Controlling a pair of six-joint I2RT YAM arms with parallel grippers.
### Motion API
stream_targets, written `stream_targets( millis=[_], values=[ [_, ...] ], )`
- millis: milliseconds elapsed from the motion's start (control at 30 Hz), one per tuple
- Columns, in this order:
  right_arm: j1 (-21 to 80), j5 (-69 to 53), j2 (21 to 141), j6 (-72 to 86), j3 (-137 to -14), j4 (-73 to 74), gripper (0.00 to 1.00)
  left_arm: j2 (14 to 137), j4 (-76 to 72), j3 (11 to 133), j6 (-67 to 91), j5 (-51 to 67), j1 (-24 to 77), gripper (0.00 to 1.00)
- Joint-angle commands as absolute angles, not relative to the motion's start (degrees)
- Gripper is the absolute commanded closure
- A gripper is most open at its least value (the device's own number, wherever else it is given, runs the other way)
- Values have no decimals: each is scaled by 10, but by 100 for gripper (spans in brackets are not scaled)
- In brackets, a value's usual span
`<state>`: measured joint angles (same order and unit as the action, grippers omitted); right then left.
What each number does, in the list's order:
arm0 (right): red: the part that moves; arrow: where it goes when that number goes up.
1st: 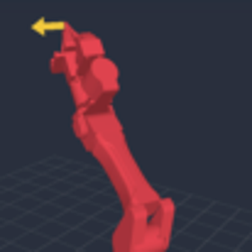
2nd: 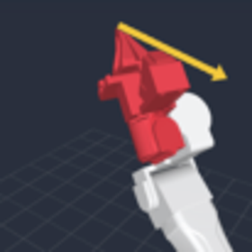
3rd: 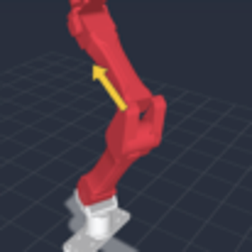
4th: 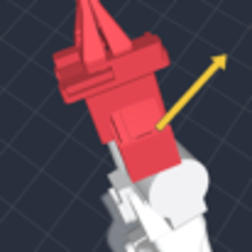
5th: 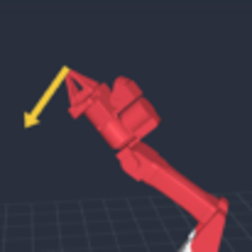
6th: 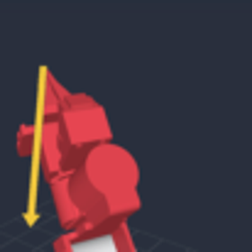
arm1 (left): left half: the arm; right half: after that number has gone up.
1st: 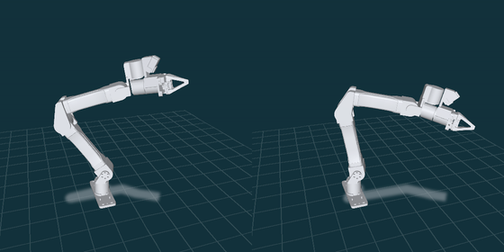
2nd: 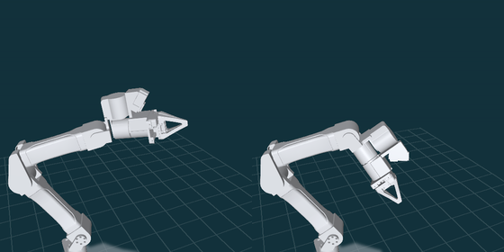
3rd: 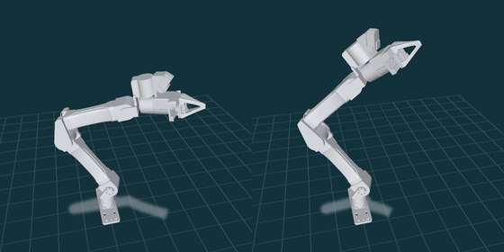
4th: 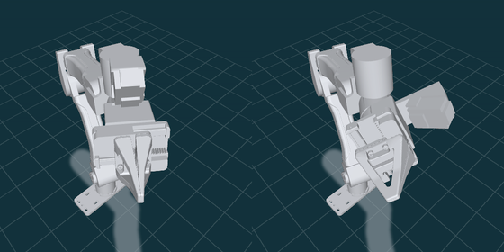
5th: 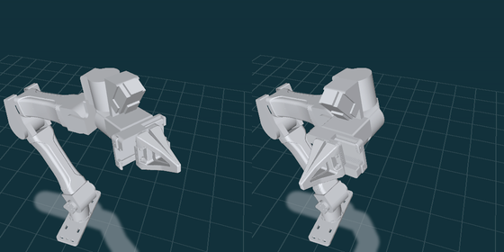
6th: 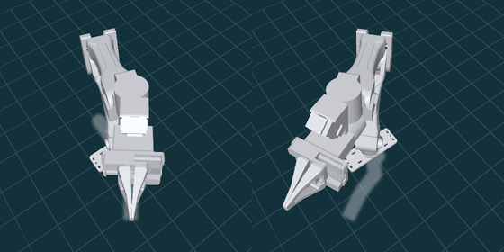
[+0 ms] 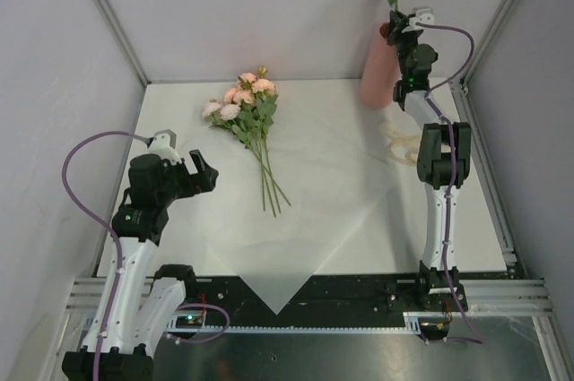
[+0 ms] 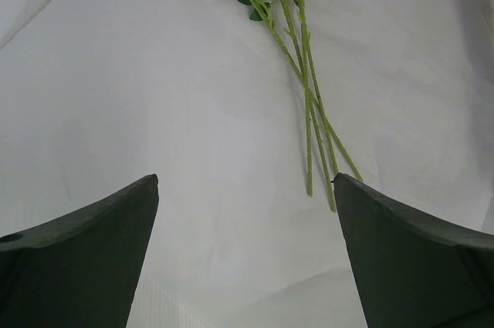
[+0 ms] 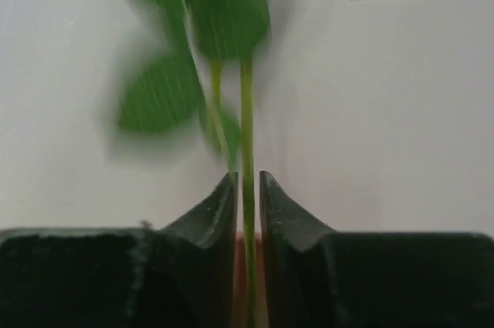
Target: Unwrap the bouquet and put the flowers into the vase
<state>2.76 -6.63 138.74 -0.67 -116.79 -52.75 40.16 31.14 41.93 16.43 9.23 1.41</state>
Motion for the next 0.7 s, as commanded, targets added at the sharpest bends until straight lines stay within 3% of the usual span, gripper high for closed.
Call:
stream_targets(
  millis=[0, 167, 367, 533, 667],
  values=[
    [28, -52, 1283, -8, -1128, -543, 74, 399, 296, 421, 157, 99, 10, 0],
    [35, -51, 1226, -18, -1078, -519, 61, 391, 295, 421, 157, 99, 10, 0],
    [50, -13, 1161, -33, -1026, -478, 36, 388, 296, 420, 157, 102, 9, 0],
    [69, 15, 1090, -14, -986, -392, 31, 383, 295, 420, 158, 103, 9, 0],
    [102, 44, 1040, 50, -1004, -208, 32, 381, 295, 420, 158, 104, 9, 0]
  ],
)
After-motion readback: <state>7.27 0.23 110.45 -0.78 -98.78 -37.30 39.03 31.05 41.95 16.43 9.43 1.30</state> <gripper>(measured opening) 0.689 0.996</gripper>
